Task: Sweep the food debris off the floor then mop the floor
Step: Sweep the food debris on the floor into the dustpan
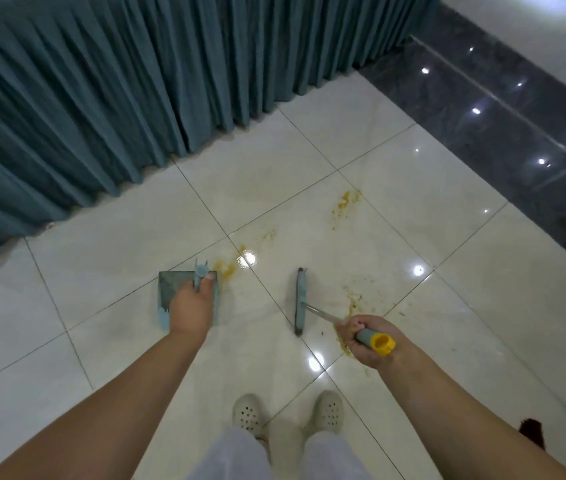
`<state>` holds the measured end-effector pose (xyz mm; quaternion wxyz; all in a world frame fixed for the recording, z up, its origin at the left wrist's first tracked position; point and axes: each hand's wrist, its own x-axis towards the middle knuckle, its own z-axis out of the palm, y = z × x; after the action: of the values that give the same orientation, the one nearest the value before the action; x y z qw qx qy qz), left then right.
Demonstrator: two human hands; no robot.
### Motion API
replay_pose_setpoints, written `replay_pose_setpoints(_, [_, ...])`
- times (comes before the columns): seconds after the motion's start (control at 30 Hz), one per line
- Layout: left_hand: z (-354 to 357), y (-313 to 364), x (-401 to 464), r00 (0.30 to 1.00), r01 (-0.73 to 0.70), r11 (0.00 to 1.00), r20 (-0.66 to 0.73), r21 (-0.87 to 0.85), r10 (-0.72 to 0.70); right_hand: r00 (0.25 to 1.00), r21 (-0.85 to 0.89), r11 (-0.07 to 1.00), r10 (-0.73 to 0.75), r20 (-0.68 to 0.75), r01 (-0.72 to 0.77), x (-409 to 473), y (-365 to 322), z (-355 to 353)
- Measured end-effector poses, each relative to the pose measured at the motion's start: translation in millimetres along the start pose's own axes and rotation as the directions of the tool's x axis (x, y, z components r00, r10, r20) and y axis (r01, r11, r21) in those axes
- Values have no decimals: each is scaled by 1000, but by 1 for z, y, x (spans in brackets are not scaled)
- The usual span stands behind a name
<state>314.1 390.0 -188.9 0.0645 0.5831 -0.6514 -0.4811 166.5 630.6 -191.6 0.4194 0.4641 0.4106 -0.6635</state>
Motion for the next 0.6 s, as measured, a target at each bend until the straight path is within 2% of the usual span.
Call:
replay_pose_setpoints(0.3, [57,30,-3,999,-33,998,20,50,32,984,-18,990,139,110,-138,28,-31,14])
replay_pose_setpoints(0.47, [100,49,-11,1000,-4,999,24,39,3,986,-9,993,118,118,-118,44,-88,13])
replay_pose_setpoints(0.6, [140,67,-16,999,15,998,29,64,-17,992,82,992,84,98,-92,68,-146,0])
